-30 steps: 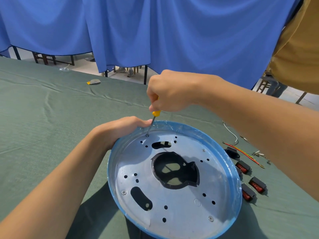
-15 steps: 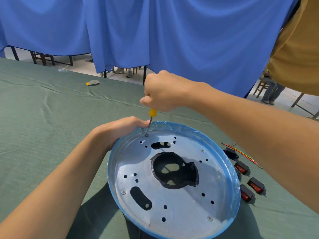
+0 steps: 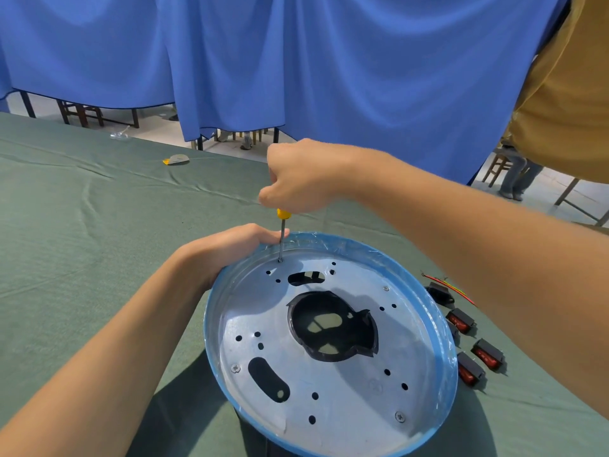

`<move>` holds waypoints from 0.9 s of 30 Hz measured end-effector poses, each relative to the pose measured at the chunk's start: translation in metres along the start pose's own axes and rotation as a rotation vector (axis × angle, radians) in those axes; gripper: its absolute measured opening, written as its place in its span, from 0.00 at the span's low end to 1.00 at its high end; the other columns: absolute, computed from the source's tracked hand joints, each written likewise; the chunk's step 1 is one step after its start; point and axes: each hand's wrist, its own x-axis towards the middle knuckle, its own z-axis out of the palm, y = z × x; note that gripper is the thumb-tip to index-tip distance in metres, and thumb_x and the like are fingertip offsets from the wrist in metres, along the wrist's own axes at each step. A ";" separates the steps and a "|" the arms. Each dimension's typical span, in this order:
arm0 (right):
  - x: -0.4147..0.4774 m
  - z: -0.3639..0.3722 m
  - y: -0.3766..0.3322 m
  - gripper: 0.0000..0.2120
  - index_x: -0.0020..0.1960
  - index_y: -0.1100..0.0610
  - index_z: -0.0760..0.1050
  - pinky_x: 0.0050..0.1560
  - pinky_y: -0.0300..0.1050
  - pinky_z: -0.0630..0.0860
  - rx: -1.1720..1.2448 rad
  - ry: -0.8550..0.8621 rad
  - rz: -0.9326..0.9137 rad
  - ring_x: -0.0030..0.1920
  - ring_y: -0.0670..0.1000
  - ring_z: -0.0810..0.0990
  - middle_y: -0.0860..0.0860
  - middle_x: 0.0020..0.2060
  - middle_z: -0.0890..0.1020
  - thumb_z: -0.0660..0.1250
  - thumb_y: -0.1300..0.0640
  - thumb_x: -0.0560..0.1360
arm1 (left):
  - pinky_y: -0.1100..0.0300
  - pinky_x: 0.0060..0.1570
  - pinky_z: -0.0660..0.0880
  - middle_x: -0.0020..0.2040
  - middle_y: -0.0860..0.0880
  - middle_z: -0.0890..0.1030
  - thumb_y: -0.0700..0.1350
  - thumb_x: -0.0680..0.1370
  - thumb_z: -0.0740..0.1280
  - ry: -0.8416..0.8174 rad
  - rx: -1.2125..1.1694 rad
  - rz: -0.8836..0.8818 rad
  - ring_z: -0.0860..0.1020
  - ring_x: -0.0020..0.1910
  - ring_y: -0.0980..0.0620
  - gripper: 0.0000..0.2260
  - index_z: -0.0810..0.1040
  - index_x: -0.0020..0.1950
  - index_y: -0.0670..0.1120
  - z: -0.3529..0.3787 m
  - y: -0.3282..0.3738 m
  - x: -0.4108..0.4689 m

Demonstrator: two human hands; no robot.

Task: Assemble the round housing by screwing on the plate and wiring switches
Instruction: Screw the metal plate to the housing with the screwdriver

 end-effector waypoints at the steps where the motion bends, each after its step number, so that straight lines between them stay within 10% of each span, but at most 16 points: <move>1: 0.001 -0.003 0.000 0.06 0.43 0.55 0.67 0.23 0.38 0.65 0.008 -0.029 -0.017 0.32 0.53 0.72 0.53 0.36 0.75 0.59 0.54 0.77 | 0.59 0.32 0.78 0.42 0.44 0.85 0.59 0.79 0.64 0.002 0.002 -0.010 0.81 0.32 0.48 0.19 0.88 0.43 0.48 0.000 0.000 0.000; 11: -0.004 -0.007 -0.005 0.08 0.53 0.55 0.65 0.29 0.43 0.60 -0.014 -0.033 -0.019 0.35 0.46 0.68 0.49 0.39 0.70 0.59 0.53 0.78 | 0.58 0.35 0.77 0.42 0.44 0.85 0.60 0.79 0.64 -0.009 -0.010 -0.010 0.80 0.32 0.48 0.20 0.88 0.42 0.48 -0.001 -0.002 0.001; 16: -0.004 0.002 -0.004 0.07 0.42 0.54 0.68 0.30 0.43 0.61 0.030 0.092 0.054 0.34 0.47 0.67 0.50 0.37 0.70 0.62 0.53 0.76 | 0.59 0.34 0.78 0.43 0.43 0.84 0.59 0.80 0.63 -0.039 -0.037 -0.001 0.81 0.32 0.47 0.19 0.88 0.46 0.47 -0.003 -0.003 0.003; 22: -0.005 -0.010 -0.006 0.13 0.59 0.55 0.65 0.29 0.45 0.62 0.012 -0.033 -0.022 0.36 0.48 0.71 0.51 0.42 0.72 0.60 0.55 0.76 | 0.56 0.37 0.77 0.42 0.44 0.84 0.61 0.78 0.64 -0.030 -0.005 -0.004 0.80 0.33 0.47 0.19 0.87 0.47 0.48 -0.004 -0.003 0.006; 27: -0.006 -0.001 -0.005 0.11 0.48 0.54 0.63 0.29 0.44 0.59 -0.038 0.075 0.021 0.33 0.46 0.64 0.48 0.36 0.65 0.60 0.48 0.78 | 0.58 0.32 0.78 0.41 0.44 0.85 0.60 0.80 0.63 -0.043 -0.022 0.003 0.81 0.31 0.49 0.19 0.88 0.45 0.49 -0.005 -0.005 0.007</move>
